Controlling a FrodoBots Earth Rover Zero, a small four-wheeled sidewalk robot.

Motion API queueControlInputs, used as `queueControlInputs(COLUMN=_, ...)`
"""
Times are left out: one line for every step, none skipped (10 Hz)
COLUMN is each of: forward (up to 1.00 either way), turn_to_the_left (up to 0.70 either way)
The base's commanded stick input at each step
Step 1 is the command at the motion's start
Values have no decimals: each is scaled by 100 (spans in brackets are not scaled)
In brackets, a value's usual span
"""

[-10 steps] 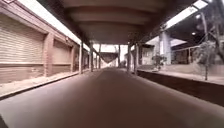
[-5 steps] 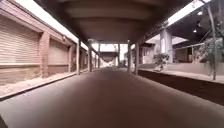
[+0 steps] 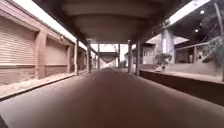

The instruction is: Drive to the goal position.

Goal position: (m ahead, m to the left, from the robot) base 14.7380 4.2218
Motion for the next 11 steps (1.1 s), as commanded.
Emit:
queueControlInputs(forward=70, turn_to_the_left=0)
queueControlInputs(forward=70, turn_to_the_left=0)
queueControlInputs(forward=70, turn_to_the_left=0)
queueControlInputs(forward=70, turn_to_the_left=0)
queueControlInputs(forward=70, turn_to_the_left=0)
queueControlInputs(forward=70, turn_to_the_left=0)
queueControlInputs(forward=70, turn_to_the_left=0)
queueControlInputs(forward=70, turn_to_the_left=0)
queueControlInputs(forward=70, turn_to_the_left=0)
queueControlInputs(forward=70, turn_to_the_left=0)
queueControlInputs(forward=70, turn_to_the_left=0)
